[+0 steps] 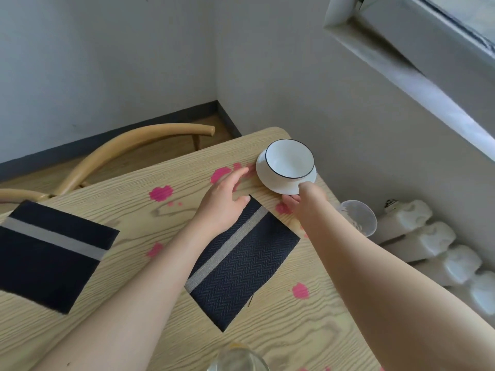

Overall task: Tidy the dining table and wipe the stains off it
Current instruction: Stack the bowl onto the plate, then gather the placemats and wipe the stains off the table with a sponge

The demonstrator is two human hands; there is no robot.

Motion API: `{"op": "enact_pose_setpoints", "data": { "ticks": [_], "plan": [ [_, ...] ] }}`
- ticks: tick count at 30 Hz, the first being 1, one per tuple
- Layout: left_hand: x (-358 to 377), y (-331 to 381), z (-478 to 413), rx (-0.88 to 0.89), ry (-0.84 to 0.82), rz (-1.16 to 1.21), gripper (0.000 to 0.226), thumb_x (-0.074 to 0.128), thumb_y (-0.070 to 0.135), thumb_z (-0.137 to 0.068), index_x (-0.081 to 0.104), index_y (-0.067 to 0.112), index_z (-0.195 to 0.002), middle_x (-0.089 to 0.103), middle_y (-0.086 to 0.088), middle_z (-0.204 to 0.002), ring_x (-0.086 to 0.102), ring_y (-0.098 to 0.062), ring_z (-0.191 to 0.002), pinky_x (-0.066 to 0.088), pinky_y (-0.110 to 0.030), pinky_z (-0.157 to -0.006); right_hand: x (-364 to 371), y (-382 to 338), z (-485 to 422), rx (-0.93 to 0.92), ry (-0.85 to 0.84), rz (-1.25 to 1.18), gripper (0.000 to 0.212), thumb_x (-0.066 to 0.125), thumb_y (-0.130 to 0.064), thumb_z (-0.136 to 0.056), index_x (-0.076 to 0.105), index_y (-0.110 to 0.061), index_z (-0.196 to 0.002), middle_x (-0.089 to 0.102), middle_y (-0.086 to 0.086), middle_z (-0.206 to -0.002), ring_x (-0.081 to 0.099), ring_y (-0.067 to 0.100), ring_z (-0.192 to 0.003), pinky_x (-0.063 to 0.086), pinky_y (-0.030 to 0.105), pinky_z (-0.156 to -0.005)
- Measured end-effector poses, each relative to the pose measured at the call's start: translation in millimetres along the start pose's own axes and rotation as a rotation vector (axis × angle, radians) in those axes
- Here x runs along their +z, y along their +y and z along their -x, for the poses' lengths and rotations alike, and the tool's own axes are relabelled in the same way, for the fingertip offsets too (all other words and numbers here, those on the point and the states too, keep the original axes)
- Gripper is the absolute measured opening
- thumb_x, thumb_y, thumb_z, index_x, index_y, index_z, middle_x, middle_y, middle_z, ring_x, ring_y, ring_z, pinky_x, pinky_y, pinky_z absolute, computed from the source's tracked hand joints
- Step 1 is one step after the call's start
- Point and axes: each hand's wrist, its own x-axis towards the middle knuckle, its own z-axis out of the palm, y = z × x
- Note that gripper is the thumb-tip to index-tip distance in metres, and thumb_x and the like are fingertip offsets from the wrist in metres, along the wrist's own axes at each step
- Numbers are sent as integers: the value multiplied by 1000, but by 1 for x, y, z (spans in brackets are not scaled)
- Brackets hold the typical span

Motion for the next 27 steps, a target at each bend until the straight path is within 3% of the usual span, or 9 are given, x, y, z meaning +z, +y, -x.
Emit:
{"op": "enact_pose_setpoints", "data": {
  "ticks": [3,6,8,10,13,17,20,24,27],
  "plan": [
    [-2,5,14,0,-13,-12,56,57,19,-93,37,32,-143,43,3,-144,39,-12,-132,27,-20,-99,-5,-1,22,-25,-14,127,33,40,-8,-97,46,1,-128,67,20,-101,70,22,-73,51,29,-44],
    [-6,11,28,-4,-19,-24,51,56,22,-93,40,33,-141,45,4,-143,40,-14,-132,31,-28,-103,-11,1,51,-32,-112,62,27,44,-4,-96,52,5,-120,68,18,-95,70,22,-69,61,31,-66],
    [-8,17,38,10,-19,-31,48,56,23,-93,43,32,-139,48,4,-141,44,-13,-128,33,-26,-98,-22,3,72,-87,-179,38,21,49,-5,-96,59,2,-113,68,14,-82,65,15,-53,58,24,-53],
    [-7,25,53,26,-28,-25,46,55,24,-94,44,31,-138,49,5,-138,45,-11,-126,31,-21,-93,-40,3,92,-204,-192,117,16,53,-6,-94,62,-2,-107,63,8,-62,55,8,-36,47,16,-38],
    [-2,31,77,48,-42,-10,45,54,26,-95,45,31,-138,47,6,-139,44,-11,-127,32,-21,-94,-71,13,110,-356,-184,252,15,55,-4,-92,68,-4,-99,58,2,-47,45,6,-31,38,14,-35],
    [9,34,106,58,-73,7,42,54,30,-94,48,29,-136,46,9,-138,43,-9,-127,32,-21,-97,-108,44,108,-529,-102,440,21,54,-5,-86,73,-11,-91,63,2,-57,53,5,-39,46,20,-46],
    [20,36,121,69,-143,-29,42,54,35,-93,48,30,-134,44,9,-140,44,-11,-127,35,-26,-100,-142,74,91,-676,111,756,22,55,-12,-81,73,-22,-91,72,-4,-85,66,12,-78,48,26,-68],
    [33,40,136,49,-283,-93,43,55,41,-92,49,31,-133,44,12,-140,44,-10,-126,36,-27,-99,-185,101,60,-773,236,1092,35,59,-14,-81,66,-22,-114,58,0,-126,49,26,-117,38,31,-87],
    [35,32,145,12,-313,-105,44,56,43,-91,50,32,-133,47,9,-138,46,-10,-124,37,-27,-98,-204,107,47,-691,162,1278,59,60,-26,-88,40,-26,-143,35,7,-148,33,32,-131,32,40,-106]
  ]
}}
